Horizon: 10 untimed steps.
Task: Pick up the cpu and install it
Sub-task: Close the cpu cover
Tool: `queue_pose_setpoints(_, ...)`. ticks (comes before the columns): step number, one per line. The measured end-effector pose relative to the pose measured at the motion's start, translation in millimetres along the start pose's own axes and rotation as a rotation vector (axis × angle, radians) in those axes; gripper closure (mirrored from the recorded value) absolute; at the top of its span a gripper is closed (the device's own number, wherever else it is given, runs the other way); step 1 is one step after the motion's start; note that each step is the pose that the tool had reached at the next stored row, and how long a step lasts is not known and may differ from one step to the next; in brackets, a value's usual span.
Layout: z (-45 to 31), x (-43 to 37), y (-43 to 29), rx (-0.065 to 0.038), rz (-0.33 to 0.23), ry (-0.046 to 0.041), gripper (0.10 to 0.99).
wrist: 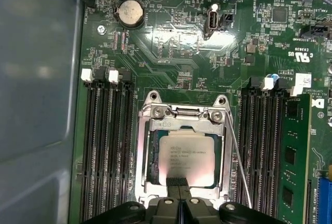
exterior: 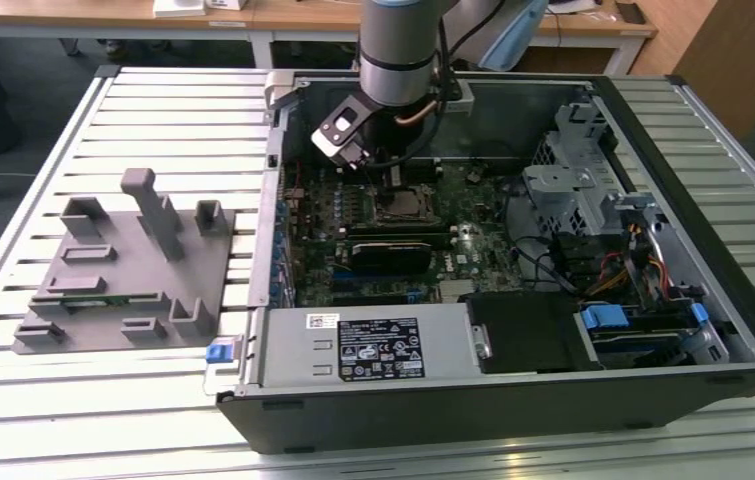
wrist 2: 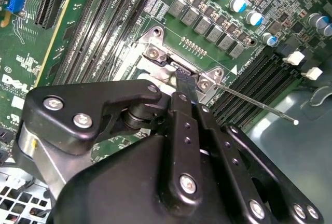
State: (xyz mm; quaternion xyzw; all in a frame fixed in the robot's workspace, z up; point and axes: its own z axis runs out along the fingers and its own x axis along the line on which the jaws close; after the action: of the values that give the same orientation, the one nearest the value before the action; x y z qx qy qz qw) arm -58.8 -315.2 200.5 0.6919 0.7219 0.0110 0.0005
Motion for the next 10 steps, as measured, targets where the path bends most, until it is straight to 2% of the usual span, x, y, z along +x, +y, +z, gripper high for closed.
queue_pose_setpoints(10, 0.9, -0.3, 8.5, 0.0, 0.0, 0.0005, 0.98)
